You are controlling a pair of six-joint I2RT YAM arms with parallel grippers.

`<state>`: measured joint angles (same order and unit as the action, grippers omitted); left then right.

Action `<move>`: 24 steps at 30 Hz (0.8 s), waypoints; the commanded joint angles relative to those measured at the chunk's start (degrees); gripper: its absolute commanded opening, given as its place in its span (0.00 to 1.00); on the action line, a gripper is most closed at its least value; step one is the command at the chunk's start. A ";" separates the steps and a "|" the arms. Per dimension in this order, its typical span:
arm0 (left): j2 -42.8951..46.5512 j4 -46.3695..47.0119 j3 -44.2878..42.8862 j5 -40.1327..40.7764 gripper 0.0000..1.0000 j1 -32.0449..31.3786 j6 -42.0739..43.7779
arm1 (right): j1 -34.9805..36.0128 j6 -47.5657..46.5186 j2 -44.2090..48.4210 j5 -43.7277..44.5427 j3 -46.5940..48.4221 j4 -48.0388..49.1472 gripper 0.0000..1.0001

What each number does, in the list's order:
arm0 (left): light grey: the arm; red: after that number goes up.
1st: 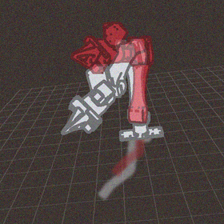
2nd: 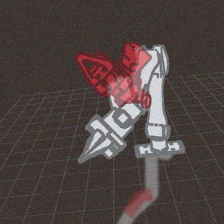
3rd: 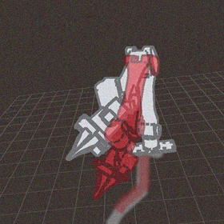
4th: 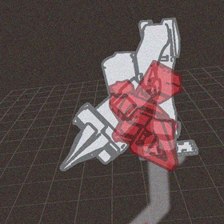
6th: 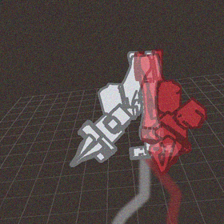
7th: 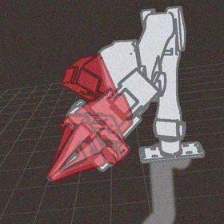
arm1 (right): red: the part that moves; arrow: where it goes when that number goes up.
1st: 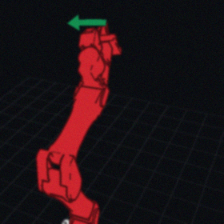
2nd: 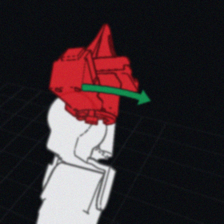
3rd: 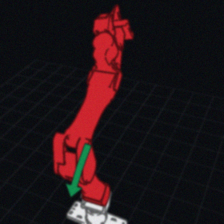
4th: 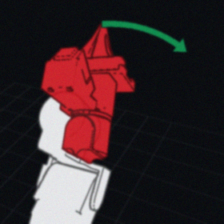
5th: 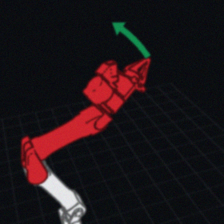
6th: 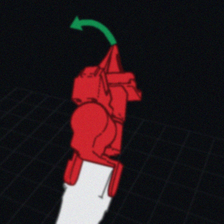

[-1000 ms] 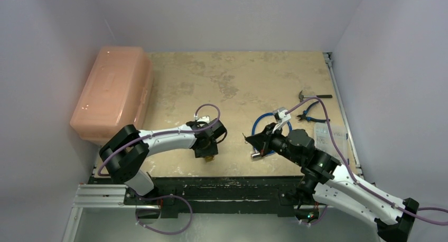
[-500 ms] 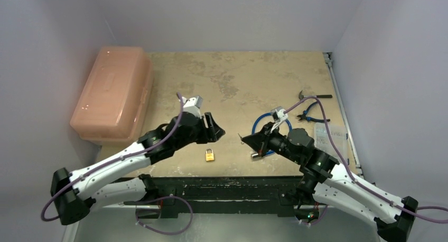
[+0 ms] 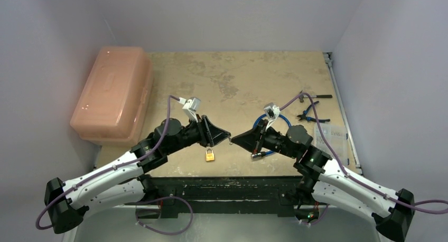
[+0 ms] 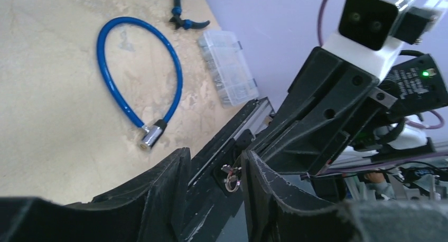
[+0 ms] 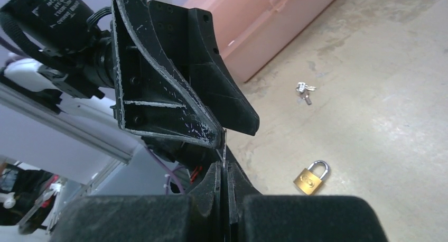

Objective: Unlock with the key

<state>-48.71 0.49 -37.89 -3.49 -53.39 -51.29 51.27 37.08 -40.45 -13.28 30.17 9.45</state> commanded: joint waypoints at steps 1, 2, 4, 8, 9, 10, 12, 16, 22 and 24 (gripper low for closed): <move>2.40 7.49 0.71 -3.03 0.42 -0.17 -0.34 | -0.03 1.29 0.04 -3.33 1.43 5.55 0.00; 2.53 7.57 0.73 -3.13 0.41 -0.17 -0.42 | -0.03 1.44 0.14 -3.48 1.37 5.69 0.00; 2.56 8.00 0.89 -3.59 0.39 -0.19 -0.60 | -0.03 1.86 0.24 -3.99 1.23 6.41 0.00; 2.22 9.85 1.53 -4.99 0.34 -0.20 -1.35 | -0.03 2.40 0.36 -4.72 1.07 7.79 0.00; 2.21 10.35 1.63 -5.11 0.32 -0.17 -1.50 | -0.03 2.55 0.44 -4.78 1.07 8.04 0.00; 2.21 10.71 1.66 -5.25 0.31 -0.15 -1.64 | -0.03 2.78 0.53 -4.82 0.98 8.26 0.00; 2.28 11.07 1.67 -5.43 0.29 -0.15 -1.79 | -0.03 3.12 0.62 -4.83 0.89 8.74 0.00; 3.05 11.02 1.80 -5.61 0.28 -0.17 -2.05 | -0.03 3.77 0.89 -4.48 0.76 9.18 0.00; 4.32 10.46 2.12 -5.41 0.04 -0.19 -2.68 | -0.03 4.54 0.65 -4.41 0.44 10.39 0.00; 4.22 10.24 2.10 -5.24 0.00 -0.14 -3.00 | -0.03 4.87 0.39 -4.39 0.41 11.13 0.00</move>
<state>-45.06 8.82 -36.12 -8.56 -53.39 -53.65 51.27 40.84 -40.47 -16.49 30.17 15.97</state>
